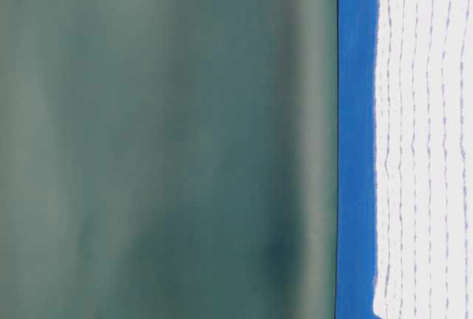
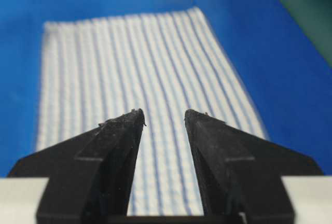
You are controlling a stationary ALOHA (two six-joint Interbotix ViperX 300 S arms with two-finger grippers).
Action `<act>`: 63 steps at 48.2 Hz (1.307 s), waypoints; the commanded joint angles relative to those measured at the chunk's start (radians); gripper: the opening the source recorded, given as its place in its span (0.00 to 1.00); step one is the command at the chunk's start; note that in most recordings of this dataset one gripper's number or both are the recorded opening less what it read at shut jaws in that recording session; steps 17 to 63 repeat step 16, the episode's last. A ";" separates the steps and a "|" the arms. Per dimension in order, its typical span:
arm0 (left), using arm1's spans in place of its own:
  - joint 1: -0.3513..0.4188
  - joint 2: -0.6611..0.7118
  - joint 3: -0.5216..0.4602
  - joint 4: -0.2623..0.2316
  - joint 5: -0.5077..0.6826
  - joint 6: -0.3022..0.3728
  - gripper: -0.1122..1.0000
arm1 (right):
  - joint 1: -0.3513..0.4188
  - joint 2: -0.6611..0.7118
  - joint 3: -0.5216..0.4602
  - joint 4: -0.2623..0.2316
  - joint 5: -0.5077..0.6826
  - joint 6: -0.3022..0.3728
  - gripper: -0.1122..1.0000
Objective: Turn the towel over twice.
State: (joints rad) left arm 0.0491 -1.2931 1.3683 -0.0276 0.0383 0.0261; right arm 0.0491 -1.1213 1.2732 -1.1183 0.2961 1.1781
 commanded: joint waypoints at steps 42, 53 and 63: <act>0.000 0.002 0.017 0.000 -0.008 0.002 0.76 | 0.000 0.008 0.003 -0.005 -0.002 -0.003 0.52; 0.000 0.002 0.017 0.000 -0.008 0.002 0.76 | 0.000 0.008 0.003 -0.005 -0.002 -0.003 0.52; 0.000 0.002 0.017 0.000 -0.008 0.002 0.76 | 0.000 0.008 0.003 -0.005 -0.002 -0.003 0.52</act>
